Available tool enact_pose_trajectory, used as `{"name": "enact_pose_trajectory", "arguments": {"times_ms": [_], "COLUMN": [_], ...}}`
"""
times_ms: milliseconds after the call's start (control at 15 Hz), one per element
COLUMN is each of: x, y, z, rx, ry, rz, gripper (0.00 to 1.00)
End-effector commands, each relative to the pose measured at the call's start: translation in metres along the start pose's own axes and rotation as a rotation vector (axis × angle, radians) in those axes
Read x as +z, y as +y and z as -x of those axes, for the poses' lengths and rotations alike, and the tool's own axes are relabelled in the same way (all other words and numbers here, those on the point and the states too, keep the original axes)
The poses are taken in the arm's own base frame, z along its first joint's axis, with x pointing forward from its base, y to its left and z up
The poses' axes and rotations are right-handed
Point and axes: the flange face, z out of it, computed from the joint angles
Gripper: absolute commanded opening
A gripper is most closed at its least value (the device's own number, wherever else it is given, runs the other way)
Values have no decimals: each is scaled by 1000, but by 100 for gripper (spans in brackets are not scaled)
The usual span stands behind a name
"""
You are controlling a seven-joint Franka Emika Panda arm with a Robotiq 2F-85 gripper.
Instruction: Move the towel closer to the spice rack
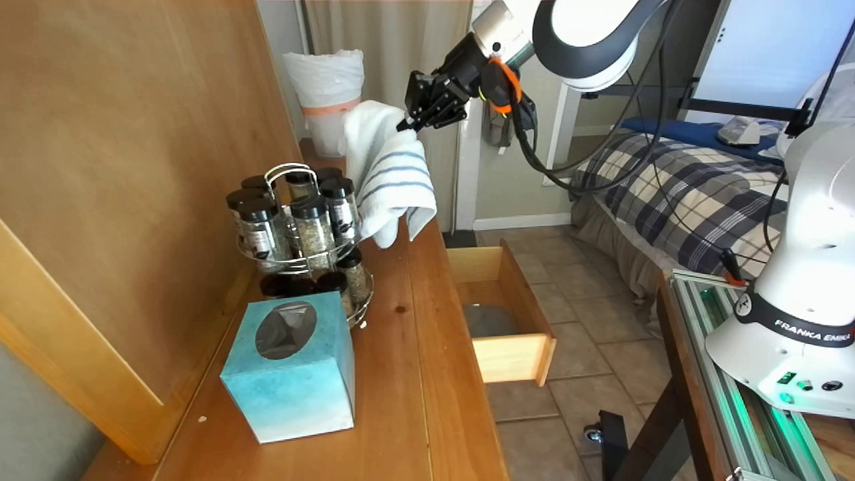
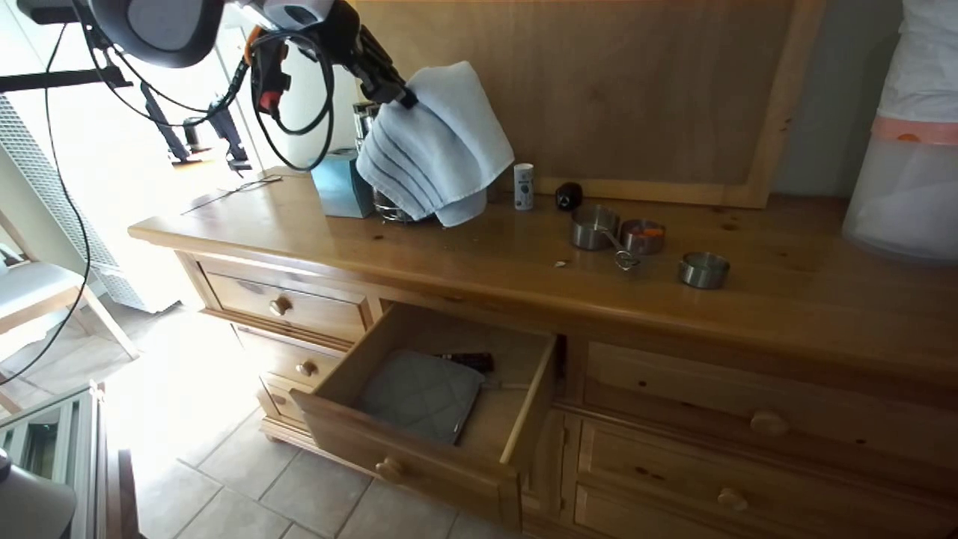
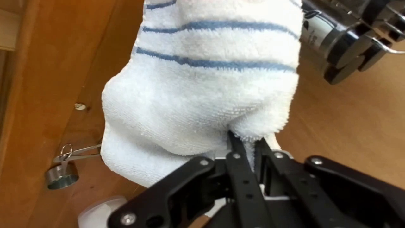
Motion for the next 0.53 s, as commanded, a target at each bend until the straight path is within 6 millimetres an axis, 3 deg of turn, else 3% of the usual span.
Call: {"name": "enact_pose_trajectory", "arguments": {"times_ms": [0,267,467], "x": [23,19,10], "y": [-17,-21,-3], "z": [-4,-14,-34], "rx": [69,190,285], "ry": [35,56,79], "rz": [-47,-88,-103], "gripper": [3,3,3]}}
